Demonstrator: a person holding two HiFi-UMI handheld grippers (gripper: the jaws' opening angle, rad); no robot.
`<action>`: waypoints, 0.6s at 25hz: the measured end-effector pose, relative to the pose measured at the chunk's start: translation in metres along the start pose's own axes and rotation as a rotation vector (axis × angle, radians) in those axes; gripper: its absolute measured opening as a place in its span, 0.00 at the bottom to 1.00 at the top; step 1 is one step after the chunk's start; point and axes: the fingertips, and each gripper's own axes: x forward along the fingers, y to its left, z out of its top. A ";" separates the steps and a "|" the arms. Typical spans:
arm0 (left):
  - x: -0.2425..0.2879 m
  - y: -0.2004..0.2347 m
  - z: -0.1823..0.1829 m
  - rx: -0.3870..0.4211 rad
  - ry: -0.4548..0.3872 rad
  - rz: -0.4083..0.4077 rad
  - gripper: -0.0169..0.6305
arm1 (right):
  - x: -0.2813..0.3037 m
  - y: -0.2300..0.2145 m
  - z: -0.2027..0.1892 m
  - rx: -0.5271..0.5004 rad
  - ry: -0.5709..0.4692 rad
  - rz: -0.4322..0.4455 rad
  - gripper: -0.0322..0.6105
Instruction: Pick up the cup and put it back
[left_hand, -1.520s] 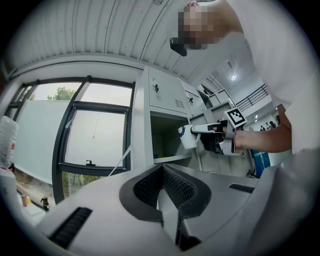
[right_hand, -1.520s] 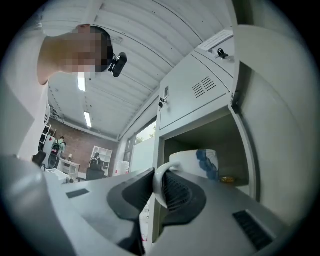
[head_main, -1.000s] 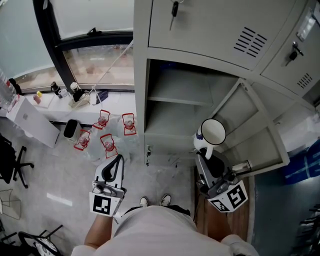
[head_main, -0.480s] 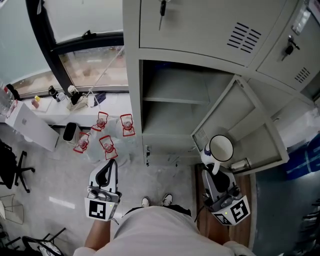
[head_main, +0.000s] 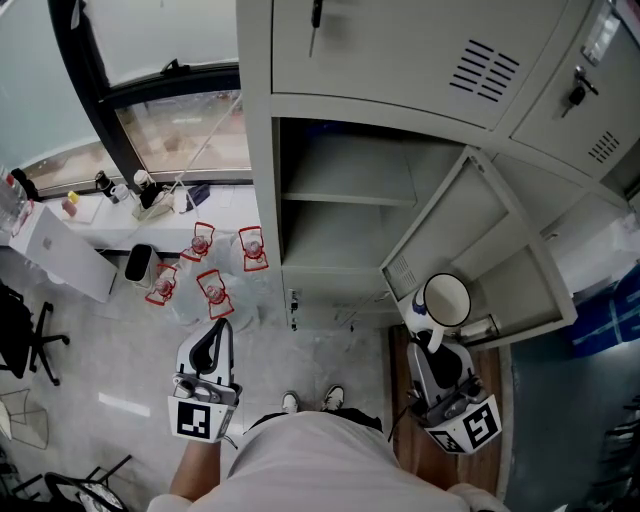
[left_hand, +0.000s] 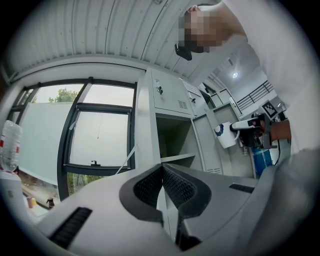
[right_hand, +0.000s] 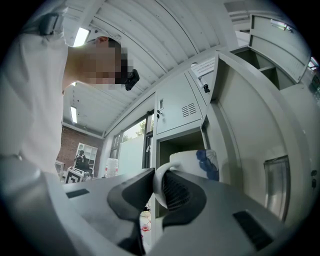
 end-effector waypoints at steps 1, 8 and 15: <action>0.000 0.000 -0.001 -0.003 0.003 0.003 0.06 | 0.000 0.000 0.000 0.000 0.000 0.001 0.13; 0.002 -0.003 0.008 -0.002 -0.041 0.001 0.06 | 0.000 -0.001 0.001 0.001 -0.001 0.010 0.13; -0.001 -0.003 0.001 -0.002 -0.006 0.012 0.06 | 0.000 -0.002 0.001 -0.001 0.003 0.017 0.13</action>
